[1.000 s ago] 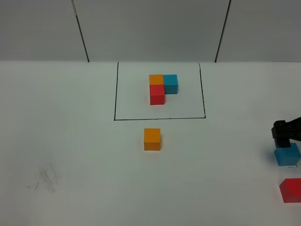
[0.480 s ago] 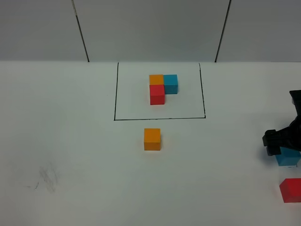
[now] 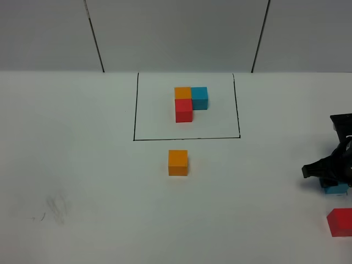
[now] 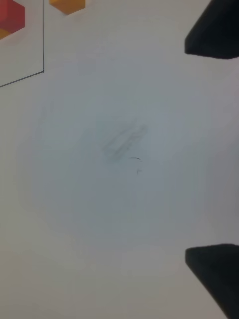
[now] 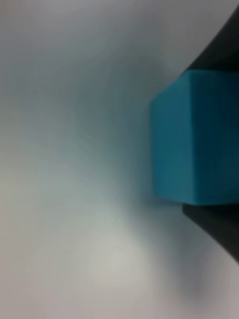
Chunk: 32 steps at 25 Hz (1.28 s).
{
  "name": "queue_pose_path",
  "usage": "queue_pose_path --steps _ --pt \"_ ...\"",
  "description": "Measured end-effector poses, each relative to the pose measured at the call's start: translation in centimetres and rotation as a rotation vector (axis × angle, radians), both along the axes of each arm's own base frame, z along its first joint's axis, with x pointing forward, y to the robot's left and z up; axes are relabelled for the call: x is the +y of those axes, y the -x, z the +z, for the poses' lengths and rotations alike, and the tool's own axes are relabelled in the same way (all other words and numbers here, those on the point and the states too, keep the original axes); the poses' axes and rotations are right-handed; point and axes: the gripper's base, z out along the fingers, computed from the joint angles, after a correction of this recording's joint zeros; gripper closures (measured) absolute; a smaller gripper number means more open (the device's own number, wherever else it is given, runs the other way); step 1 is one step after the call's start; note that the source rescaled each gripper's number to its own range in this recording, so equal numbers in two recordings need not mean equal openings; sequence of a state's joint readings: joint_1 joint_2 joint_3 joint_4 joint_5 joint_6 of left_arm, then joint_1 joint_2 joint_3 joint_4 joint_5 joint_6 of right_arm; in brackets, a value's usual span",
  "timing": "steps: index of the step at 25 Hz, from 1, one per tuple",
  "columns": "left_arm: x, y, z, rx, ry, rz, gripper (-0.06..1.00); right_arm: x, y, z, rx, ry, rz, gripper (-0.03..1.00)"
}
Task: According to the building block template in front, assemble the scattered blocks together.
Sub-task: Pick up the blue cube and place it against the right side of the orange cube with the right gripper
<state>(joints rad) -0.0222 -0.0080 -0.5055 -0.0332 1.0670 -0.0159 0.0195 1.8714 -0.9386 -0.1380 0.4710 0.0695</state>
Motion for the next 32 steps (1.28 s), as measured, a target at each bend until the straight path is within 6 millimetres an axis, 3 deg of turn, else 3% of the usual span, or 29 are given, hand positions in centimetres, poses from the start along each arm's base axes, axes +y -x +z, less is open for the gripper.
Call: queue_pose_path --steps 3,8,16,25,32 --pt "0.0 0.0 0.0 0.000 0.000 0.000 0.29 -0.1 0.1 0.5 0.000 0.020 0.039 0.73" --pt "0.0 0.0 0.0 0.000 0.000 0.000 0.29 1.4 -0.1 4.2 -0.104 0.071 0.240 0.73" --pt "0.0 0.0 0.0 0.000 0.000 0.000 0.29 8.4 -2.1 6.7 -0.089 0.132 0.786 0.73" --pt "0.0 0.0 0.0 0.000 0.000 0.000 0.29 16.2 -4.2 5.0 0.036 0.157 1.137 0.73" --pt "0.0 0.0 0.0 0.000 0.000 0.000 0.29 20.2 -5.3 4.3 0.039 0.171 1.266 0.73"
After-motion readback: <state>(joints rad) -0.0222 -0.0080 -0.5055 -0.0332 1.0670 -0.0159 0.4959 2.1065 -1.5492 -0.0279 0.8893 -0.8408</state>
